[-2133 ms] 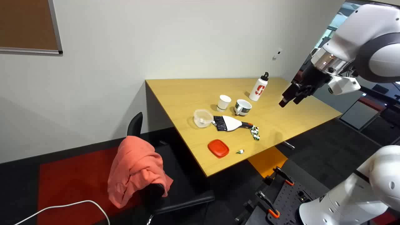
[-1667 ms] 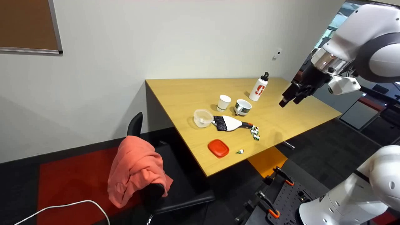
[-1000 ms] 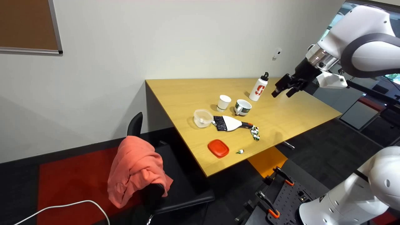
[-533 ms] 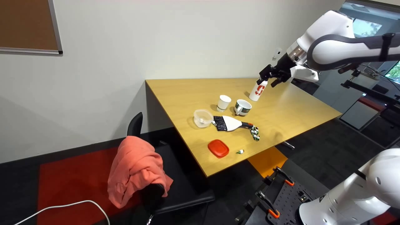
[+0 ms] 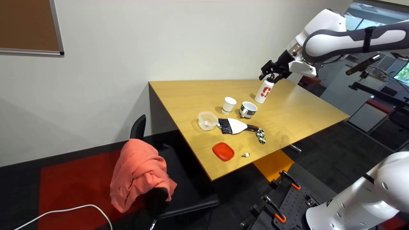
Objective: Move the smaller cup to the right
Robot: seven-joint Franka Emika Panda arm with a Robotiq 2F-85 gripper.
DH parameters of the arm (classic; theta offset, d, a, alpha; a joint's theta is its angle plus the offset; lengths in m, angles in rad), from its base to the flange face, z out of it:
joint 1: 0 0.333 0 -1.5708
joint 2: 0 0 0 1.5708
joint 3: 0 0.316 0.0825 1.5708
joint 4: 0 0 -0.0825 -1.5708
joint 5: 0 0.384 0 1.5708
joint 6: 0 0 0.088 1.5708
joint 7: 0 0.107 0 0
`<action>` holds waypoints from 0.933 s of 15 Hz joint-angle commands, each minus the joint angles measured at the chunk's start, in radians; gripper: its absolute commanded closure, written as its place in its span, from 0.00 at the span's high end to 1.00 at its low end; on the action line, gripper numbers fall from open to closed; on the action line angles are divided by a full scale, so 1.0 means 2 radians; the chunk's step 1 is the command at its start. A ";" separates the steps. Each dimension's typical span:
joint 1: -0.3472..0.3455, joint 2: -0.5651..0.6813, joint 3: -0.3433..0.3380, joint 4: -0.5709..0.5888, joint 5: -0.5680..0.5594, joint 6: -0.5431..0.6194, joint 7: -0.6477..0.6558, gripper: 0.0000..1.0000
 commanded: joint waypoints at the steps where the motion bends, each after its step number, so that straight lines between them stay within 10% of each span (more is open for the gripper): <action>1: 0.008 0.000 -0.007 0.001 -0.002 -0.002 0.001 1.00; 14: 0.011 0.088 -0.046 0.065 0.050 0.019 -0.039 1.00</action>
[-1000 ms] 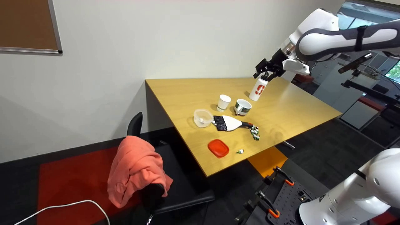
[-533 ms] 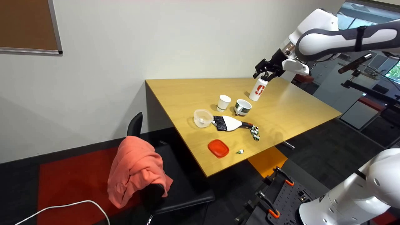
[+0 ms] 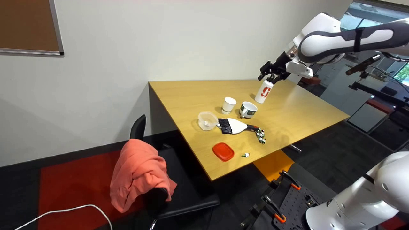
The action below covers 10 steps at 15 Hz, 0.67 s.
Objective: Move the smaller cup to the right
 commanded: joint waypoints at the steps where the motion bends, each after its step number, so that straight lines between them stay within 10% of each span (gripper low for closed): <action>1: 0.007 0.072 -0.031 0.058 0.054 0.008 -0.054 1.00; 10: -0.015 0.152 -0.049 0.117 0.177 -0.002 -0.183 1.00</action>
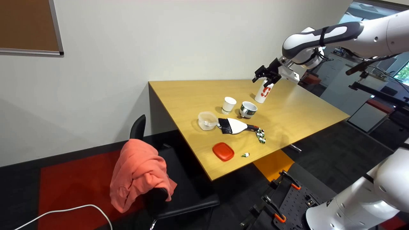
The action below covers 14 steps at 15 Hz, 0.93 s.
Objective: Move the smaller cup to the right
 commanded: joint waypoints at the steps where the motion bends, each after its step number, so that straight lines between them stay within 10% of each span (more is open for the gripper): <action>1: -0.006 0.007 0.003 0.007 0.002 -0.002 -0.002 1.00; 14: -0.012 0.210 -0.013 0.199 -0.032 -0.025 0.188 1.00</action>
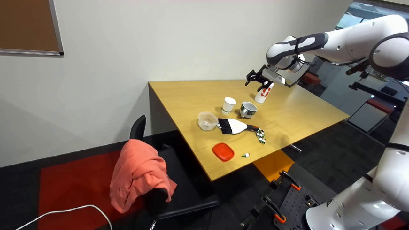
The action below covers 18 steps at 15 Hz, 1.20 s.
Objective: Move the smaller cup to the right
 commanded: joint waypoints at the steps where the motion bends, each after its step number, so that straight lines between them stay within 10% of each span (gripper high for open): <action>1: 0.000 0.097 -0.009 0.102 -0.026 -0.025 0.071 1.00; 18: -0.030 0.299 0.006 0.331 -0.017 -0.111 0.174 1.00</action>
